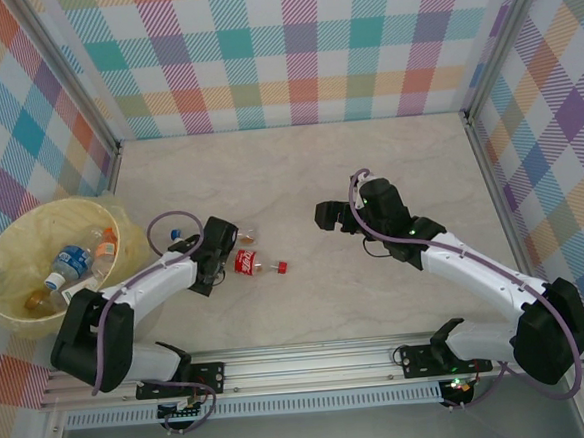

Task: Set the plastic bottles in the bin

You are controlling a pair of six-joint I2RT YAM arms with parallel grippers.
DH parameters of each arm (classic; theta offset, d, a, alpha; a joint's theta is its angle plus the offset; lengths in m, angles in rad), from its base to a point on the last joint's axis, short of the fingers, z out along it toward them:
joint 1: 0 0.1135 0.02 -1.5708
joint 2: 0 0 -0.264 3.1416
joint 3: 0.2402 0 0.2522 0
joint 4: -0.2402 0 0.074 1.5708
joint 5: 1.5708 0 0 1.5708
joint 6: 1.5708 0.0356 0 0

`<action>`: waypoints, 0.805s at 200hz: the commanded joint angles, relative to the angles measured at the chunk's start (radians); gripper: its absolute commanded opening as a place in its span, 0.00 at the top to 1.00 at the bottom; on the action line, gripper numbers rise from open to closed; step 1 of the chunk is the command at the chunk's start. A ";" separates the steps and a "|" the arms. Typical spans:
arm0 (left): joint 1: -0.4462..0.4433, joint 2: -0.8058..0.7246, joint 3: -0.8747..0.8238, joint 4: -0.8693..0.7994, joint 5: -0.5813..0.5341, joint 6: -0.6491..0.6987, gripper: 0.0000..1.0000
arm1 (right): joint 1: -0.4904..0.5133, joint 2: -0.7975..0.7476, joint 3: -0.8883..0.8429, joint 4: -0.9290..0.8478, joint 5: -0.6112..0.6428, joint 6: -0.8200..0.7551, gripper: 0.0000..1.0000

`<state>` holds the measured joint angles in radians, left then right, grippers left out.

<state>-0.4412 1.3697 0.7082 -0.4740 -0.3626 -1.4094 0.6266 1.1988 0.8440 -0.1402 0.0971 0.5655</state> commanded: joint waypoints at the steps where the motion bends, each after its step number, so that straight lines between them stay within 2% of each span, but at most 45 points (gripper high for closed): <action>1: 0.018 0.013 -0.029 -0.020 0.040 0.013 0.04 | -0.008 0.002 0.010 -0.007 0.008 0.013 0.00; 36: 0.021 -0.030 -0.073 0.002 0.013 0.014 0.10 | -0.007 0.001 0.003 -0.005 0.014 0.014 0.00; 61: 0.022 -0.042 -0.096 0.060 0.008 0.067 0.15 | -0.007 0.008 0.010 -0.006 0.009 0.014 0.00; 120: 0.024 -0.069 -0.131 0.187 0.024 0.173 0.34 | -0.008 0.007 0.009 -0.010 0.010 0.012 0.00; 138: 0.023 -0.098 -0.124 0.187 0.039 0.220 0.41 | -0.008 0.007 0.007 -0.010 0.011 0.013 0.00; 161: 0.022 -0.157 -0.091 0.134 0.035 0.272 0.44 | -0.008 0.008 0.008 -0.007 0.009 0.014 0.00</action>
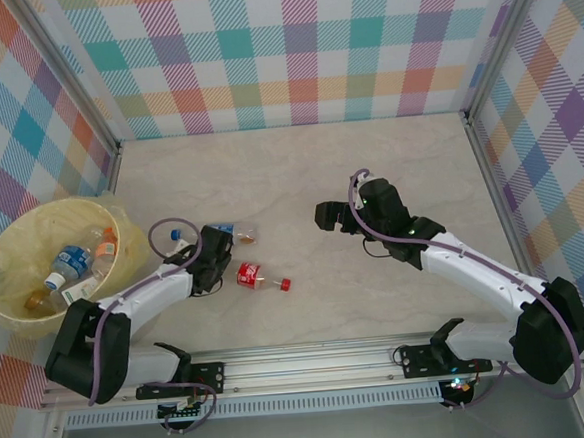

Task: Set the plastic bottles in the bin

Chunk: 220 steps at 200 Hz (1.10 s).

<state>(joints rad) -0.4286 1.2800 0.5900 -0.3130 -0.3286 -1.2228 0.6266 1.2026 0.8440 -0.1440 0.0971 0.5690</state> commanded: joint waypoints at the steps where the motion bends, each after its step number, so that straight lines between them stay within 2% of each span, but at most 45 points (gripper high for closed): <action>1: 0.010 -0.071 0.029 -0.030 0.002 0.091 0.44 | -0.008 0.005 0.008 -0.004 0.009 0.011 0.00; 33: -0.010 -0.154 0.107 -0.097 -0.008 0.236 0.46 | -0.007 0.010 0.007 0.013 0.006 0.008 0.00; 68: -0.069 -0.145 0.311 -0.267 -0.094 0.411 0.48 | -0.007 0.021 0.022 0.037 0.005 -0.003 0.00; 130: -0.087 -0.110 0.592 -0.297 -0.130 0.691 0.48 | -0.007 -0.011 0.027 0.101 -0.016 -0.024 0.00; 178: -0.085 -0.092 0.773 -0.266 -0.172 0.864 0.48 | -0.008 -0.059 0.010 0.215 -0.140 -0.130 0.00; 220: -0.084 -0.086 0.938 -0.274 -0.226 0.997 0.48 | -0.005 -0.043 0.072 0.225 -0.364 -0.296 0.00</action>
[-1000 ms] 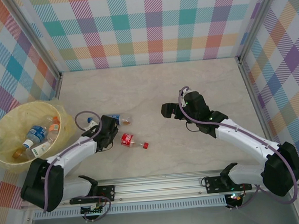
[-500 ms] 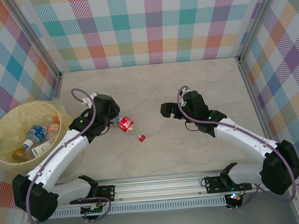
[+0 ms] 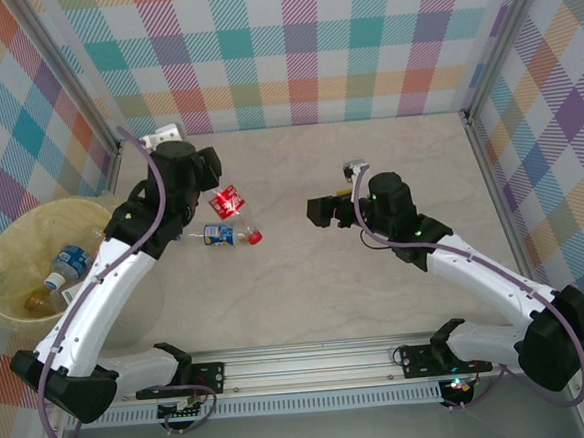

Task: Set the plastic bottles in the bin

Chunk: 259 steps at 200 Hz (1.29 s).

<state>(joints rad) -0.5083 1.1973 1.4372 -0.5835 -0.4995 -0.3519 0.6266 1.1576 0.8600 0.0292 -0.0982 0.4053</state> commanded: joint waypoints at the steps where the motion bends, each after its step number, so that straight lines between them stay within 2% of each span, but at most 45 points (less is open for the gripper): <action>1: -0.004 -0.005 0.094 -0.004 -0.056 0.130 0.48 | -0.005 0.002 0.057 0.052 -0.177 -0.134 0.00; 23: 0.002 -0.005 0.179 -0.030 -0.071 0.207 0.48 | 0.004 0.017 0.085 0.050 -0.241 -0.194 0.00; 51: 0.011 0.002 0.284 -0.102 -0.125 0.303 0.48 | 0.019 0.041 0.121 0.034 -0.260 -0.260 0.00; 81: 0.028 -0.014 0.349 -0.125 -0.224 0.408 0.48 | 0.025 0.064 0.140 0.040 -0.258 -0.264 0.00; 110: 0.082 -0.044 0.358 -0.083 -0.302 0.521 0.48 | 0.029 0.085 0.141 0.059 -0.257 -0.253 0.00; 133: 0.168 -0.064 0.354 -0.062 -0.353 0.567 0.48 | 0.030 0.103 0.151 0.055 -0.261 -0.249 0.00; 168: 0.318 -0.106 0.317 -0.035 -0.397 0.557 0.49 | 0.030 0.110 0.168 0.037 -0.252 -0.255 0.00; 195: 0.445 -0.104 0.301 -0.029 -0.523 0.564 0.49 | 0.031 0.110 0.172 0.025 -0.248 -0.258 0.00; 225: 0.628 -0.120 0.239 -0.079 -0.545 0.471 0.50 | 0.032 0.111 0.172 0.022 -0.244 -0.263 0.00; 259: 0.725 -0.182 0.093 -0.065 -0.558 0.406 0.51 | 0.032 0.117 0.177 0.016 -0.235 -0.270 0.00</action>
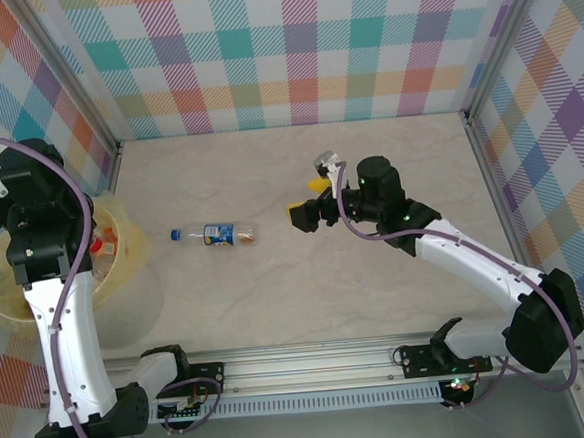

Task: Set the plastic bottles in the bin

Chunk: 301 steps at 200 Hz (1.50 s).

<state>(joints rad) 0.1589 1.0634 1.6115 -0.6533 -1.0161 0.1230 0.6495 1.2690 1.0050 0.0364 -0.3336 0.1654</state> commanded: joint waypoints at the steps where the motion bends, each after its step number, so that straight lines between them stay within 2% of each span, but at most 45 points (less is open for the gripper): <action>1: 0.059 -0.051 -0.087 0.004 -0.042 -0.071 0.51 | 0.009 0.006 0.032 0.009 0.000 -0.030 0.00; 57: 0.092 -0.118 -0.342 -0.140 -0.033 -0.370 0.48 | 0.008 0.038 0.052 0.003 -0.021 -0.034 0.00; 86: 0.101 -0.107 -0.400 -0.176 -0.016 -0.451 0.44 | 0.008 0.048 0.068 -0.004 -0.026 -0.041 0.00; 125: 0.105 -0.108 -0.311 -0.173 0.033 -0.406 0.48 | 0.009 0.057 0.080 -0.008 -0.037 -0.033 0.00; 171: 0.105 -0.130 -0.193 -0.134 0.037 -0.266 0.49 | 0.009 0.082 0.109 -0.011 -0.044 -0.015 0.00; 188: 0.105 -0.128 -0.224 -0.133 0.071 -0.263 0.49 | 0.009 0.089 0.113 -0.004 -0.045 -0.005 0.00; 227: 0.106 -0.091 -0.335 -0.170 0.172 -0.350 0.51 | 0.009 0.092 0.123 -0.010 -0.047 0.005 0.00; 262: 0.105 -0.009 -0.379 -0.193 0.191 -0.328 0.53 | 0.010 0.082 0.115 -0.006 -0.032 -0.001 0.00; 301: 0.105 -0.020 -0.490 -0.173 0.217 -0.390 0.48 | 0.012 0.092 0.113 0.003 -0.030 0.011 0.00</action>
<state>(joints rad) 0.2588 1.0397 1.2186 -0.7170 -0.8684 -0.2153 0.6544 1.3598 1.0889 0.0212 -0.3531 0.1680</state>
